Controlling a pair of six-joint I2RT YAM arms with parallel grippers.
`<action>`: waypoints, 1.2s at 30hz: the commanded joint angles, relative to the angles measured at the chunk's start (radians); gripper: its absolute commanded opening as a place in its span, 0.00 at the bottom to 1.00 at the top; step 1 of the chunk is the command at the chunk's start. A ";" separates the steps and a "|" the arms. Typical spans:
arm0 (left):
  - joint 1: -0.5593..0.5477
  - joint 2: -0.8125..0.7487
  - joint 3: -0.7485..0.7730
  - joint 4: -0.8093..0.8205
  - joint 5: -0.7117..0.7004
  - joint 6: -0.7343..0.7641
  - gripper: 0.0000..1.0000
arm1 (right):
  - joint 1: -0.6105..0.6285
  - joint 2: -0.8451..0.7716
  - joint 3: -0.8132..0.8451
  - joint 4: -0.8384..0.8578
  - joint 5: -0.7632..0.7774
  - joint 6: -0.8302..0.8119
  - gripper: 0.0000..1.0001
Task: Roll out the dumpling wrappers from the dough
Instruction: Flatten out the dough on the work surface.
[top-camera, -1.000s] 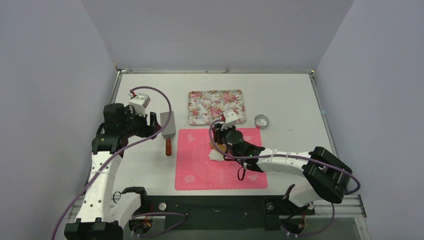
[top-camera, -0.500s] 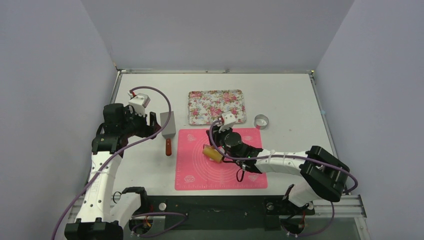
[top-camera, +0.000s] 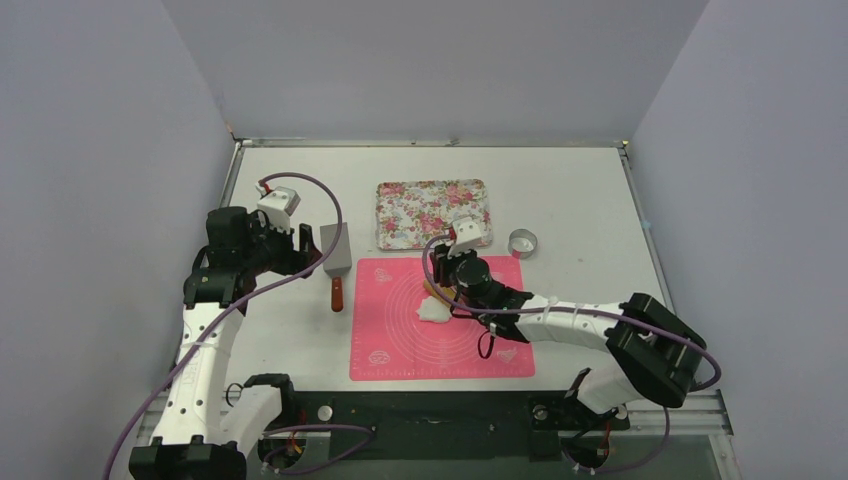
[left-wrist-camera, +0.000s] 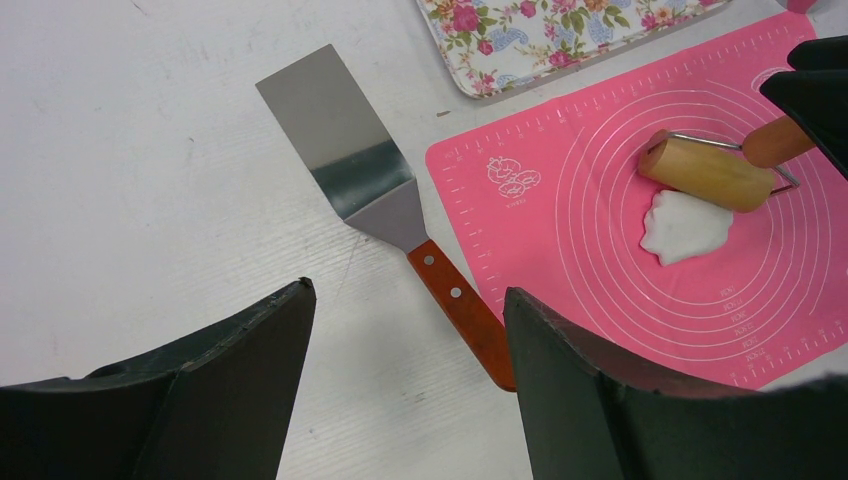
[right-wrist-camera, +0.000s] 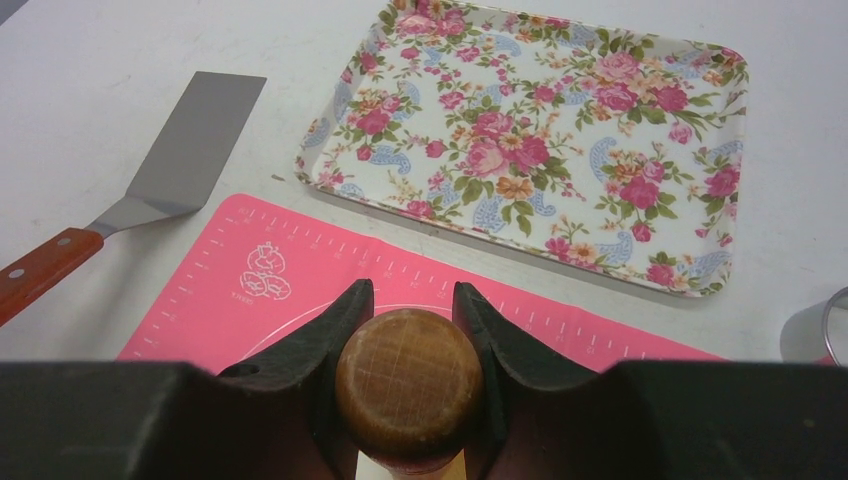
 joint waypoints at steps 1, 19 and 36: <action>0.008 -0.006 0.032 0.033 0.018 0.007 0.68 | 0.086 0.063 0.001 -0.027 -0.020 0.045 0.00; 0.009 0.006 0.044 0.035 0.027 0.002 0.68 | 0.153 0.109 -0.008 0.005 -0.042 0.106 0.00; 0.012 0.005 0.050 0.036 0.032 -0.002 0.68 | 0.214 0.124 -0.023 -0.006 -0.055 0.151 0.00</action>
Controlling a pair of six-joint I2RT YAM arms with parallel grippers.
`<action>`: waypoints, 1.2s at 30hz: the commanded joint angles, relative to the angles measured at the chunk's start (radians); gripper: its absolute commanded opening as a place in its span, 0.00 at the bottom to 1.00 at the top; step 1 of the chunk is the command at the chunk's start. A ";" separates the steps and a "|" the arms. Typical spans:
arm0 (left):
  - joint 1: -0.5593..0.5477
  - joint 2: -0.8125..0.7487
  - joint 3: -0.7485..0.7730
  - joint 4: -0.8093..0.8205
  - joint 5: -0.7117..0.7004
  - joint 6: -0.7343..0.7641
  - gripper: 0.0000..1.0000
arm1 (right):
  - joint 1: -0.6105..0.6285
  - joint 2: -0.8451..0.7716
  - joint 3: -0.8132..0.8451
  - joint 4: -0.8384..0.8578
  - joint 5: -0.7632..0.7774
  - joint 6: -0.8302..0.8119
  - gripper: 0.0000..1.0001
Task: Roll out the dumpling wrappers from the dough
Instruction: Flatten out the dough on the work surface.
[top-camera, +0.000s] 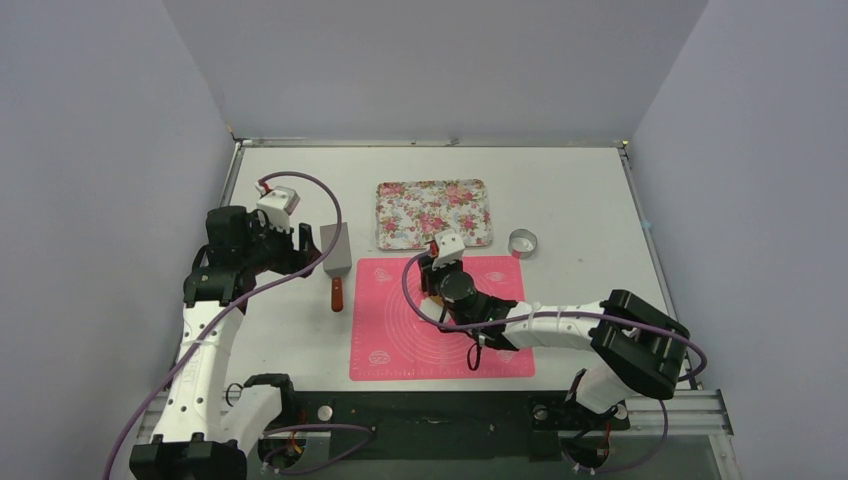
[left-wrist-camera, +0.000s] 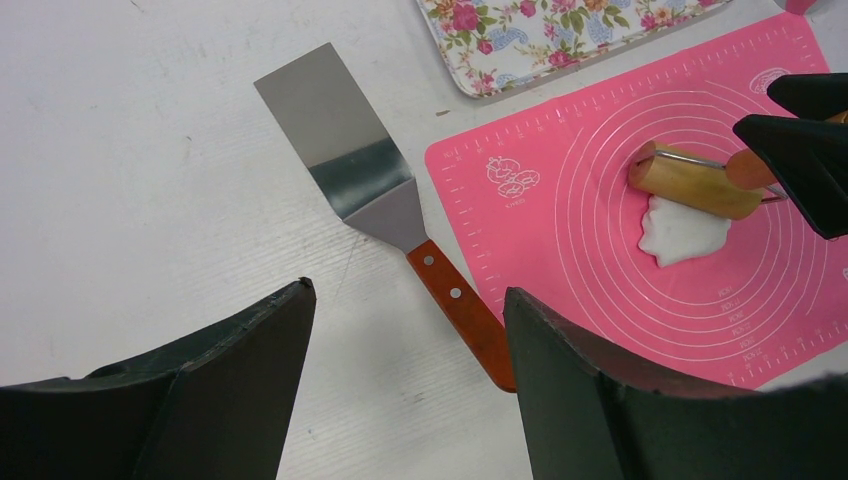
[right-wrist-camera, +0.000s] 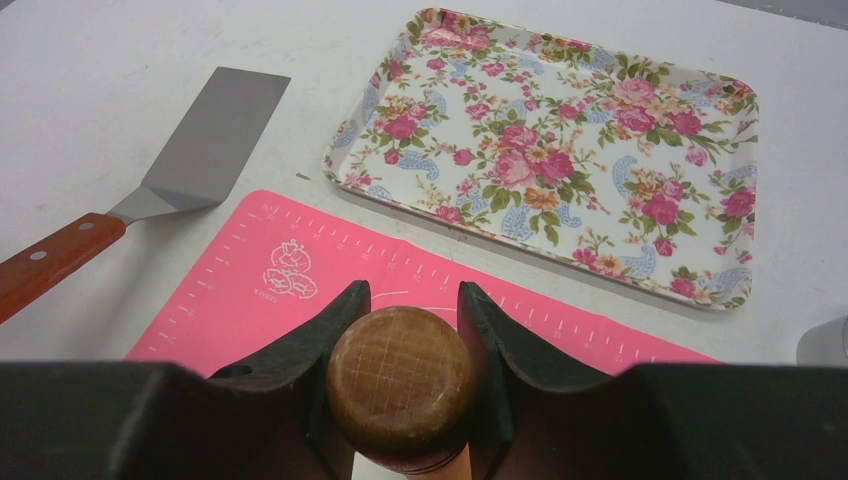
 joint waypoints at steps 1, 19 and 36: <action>0.006 -0.003 0.048 0.036 0.025 0.000 0.68 | 0.091 0.045 -0.043 -0.095 -0.190 0.226 0.00; 0.006 -0.005 0.047 0.033 0.026 0.003 0.68 | 0.147 0.061 -0.045 -0.091 -0.263 0.293 0.00; 0.006 -0.007 0.049 0.031 0.028 0.003 0.68 | 0.173 0.030 -0.047 -0.098 -0.287 0.321 0.00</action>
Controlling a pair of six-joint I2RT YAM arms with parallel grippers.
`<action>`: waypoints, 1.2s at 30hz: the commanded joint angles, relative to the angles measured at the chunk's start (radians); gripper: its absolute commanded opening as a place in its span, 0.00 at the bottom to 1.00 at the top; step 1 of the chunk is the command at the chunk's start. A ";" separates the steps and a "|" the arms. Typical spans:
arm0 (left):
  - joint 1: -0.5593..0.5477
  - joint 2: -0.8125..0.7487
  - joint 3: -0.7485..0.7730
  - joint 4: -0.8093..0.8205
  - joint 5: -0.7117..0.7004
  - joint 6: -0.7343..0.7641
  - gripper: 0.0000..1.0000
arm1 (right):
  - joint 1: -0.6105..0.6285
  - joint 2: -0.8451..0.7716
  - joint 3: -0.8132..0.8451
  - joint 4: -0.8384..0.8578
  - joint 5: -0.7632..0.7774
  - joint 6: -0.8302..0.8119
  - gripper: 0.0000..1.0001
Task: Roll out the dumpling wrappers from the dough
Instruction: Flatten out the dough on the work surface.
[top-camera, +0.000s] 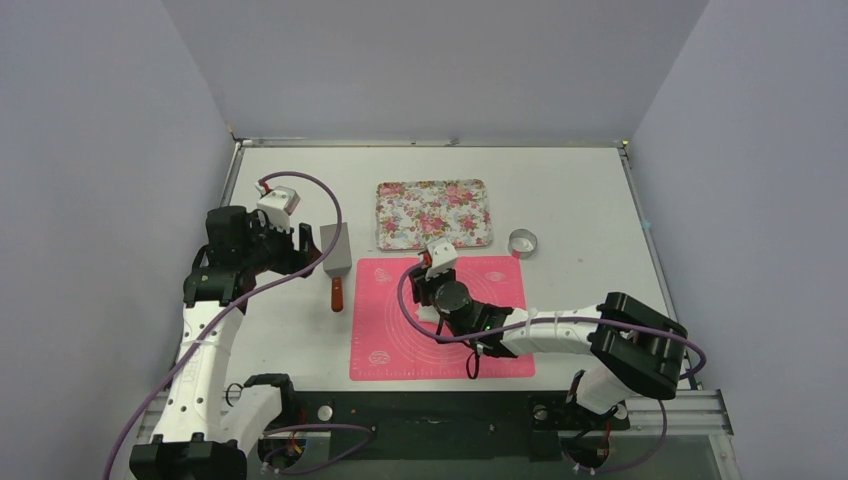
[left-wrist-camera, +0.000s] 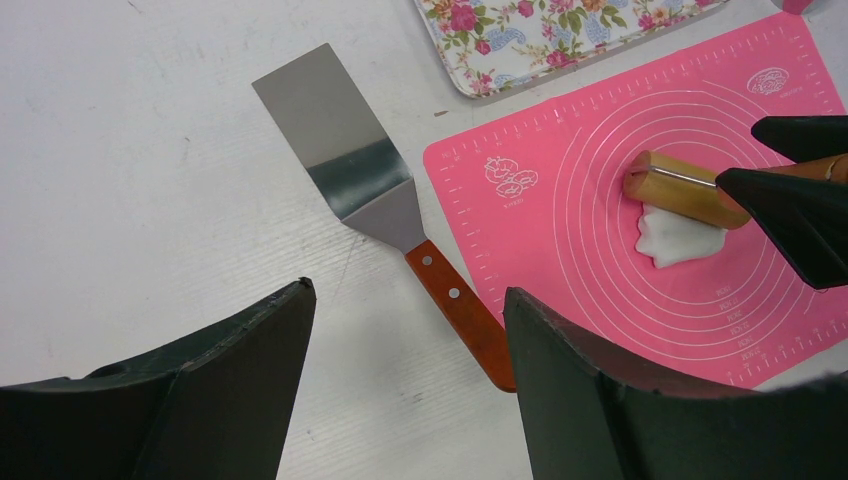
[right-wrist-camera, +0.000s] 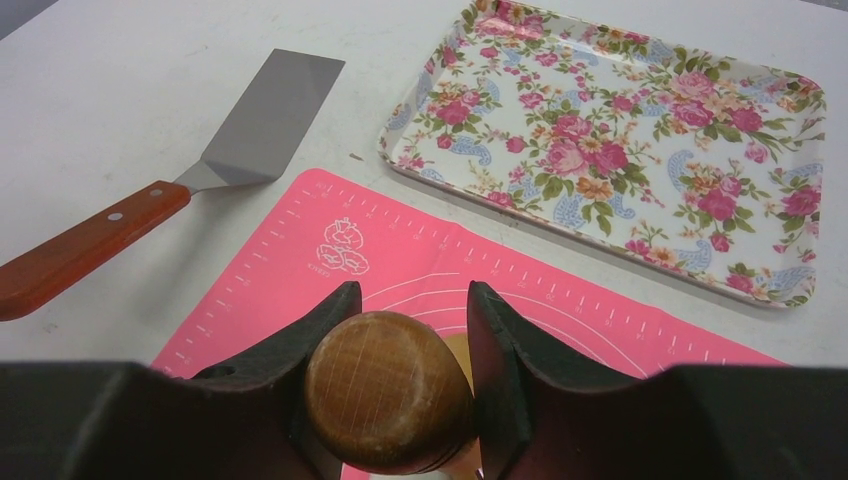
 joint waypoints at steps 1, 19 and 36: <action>0.005 -0.008 0.049 0.031 0.023 0.002 0.68 | 0.110 0.031 -0.039 -0.105 -0.285 0.300 0.00; 0.006 -0.012 0.046 0.028 0.023 0.002 0.68 | 0.157 0.065 -0.028 -0.091 -0.298 0.324 0.00; 0.006 -0.009 0.054 0.028 0.023 0.000 0.68 | 0.167 0.069 -0.030 -0.099 -0.305 0.327 0.00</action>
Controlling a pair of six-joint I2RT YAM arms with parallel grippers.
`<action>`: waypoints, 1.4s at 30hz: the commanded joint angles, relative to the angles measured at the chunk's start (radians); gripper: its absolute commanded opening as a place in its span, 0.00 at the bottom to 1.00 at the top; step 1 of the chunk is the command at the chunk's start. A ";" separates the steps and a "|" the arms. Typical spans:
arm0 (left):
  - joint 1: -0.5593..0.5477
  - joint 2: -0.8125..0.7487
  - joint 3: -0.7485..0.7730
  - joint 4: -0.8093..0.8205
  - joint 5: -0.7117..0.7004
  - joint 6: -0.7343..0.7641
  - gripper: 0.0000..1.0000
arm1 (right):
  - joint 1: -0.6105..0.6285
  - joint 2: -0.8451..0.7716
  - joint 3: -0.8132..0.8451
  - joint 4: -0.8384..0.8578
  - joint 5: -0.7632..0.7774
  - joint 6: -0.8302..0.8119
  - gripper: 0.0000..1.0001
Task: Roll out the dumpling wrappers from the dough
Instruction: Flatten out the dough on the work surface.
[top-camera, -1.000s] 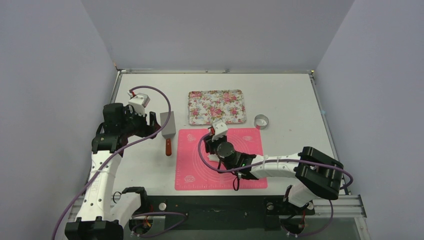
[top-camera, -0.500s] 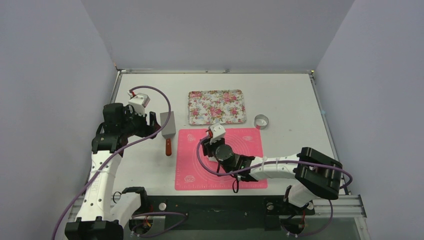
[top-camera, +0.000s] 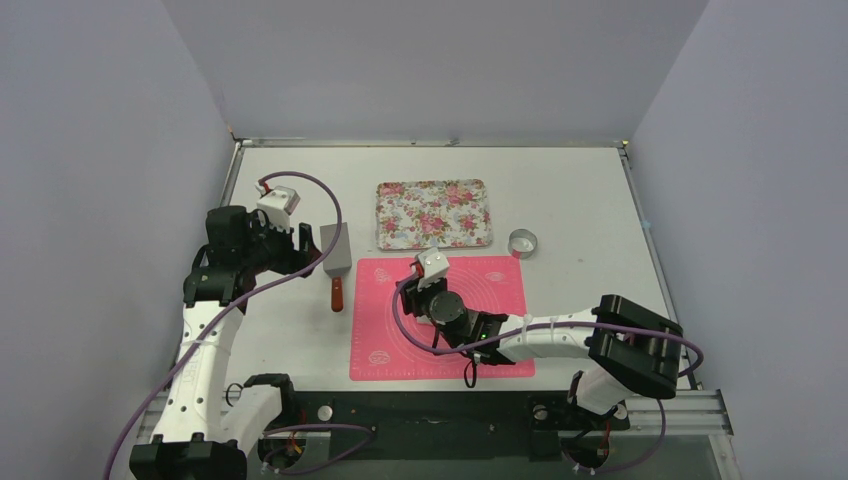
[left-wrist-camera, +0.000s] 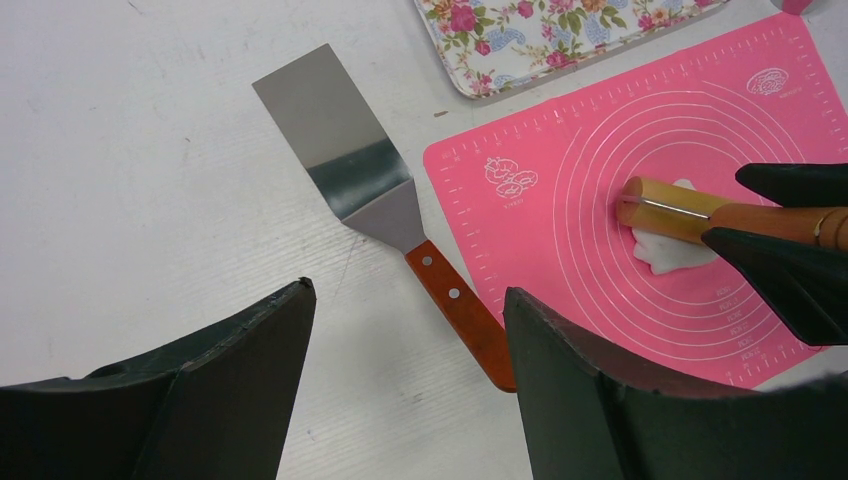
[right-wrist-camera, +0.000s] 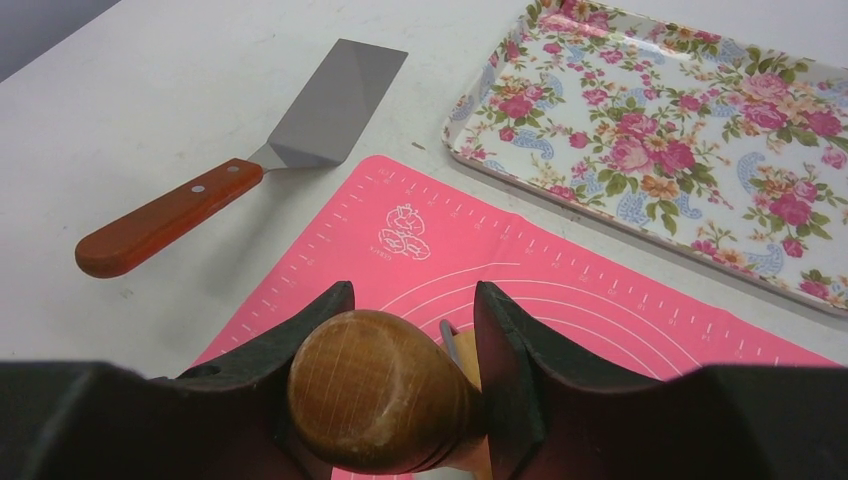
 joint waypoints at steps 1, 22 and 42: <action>0.007 -0.009 0.055 0.028 0.023 0.001 0.67 | 0.094 0.056 -0.033 -0.117 -0.296 0.311 0.00; 0.006 -0.004 0.064 0.028 0.027 -0.003 0.68 | 0.094 0.026 -0.056 -0.145 -0.287 0.313 0.00; 0.005 -0.006 0.062 0.028 0.026 -0.002 0.68 | 0.092 0.026 -0.049 -0.145 -0.280 0.311 0.00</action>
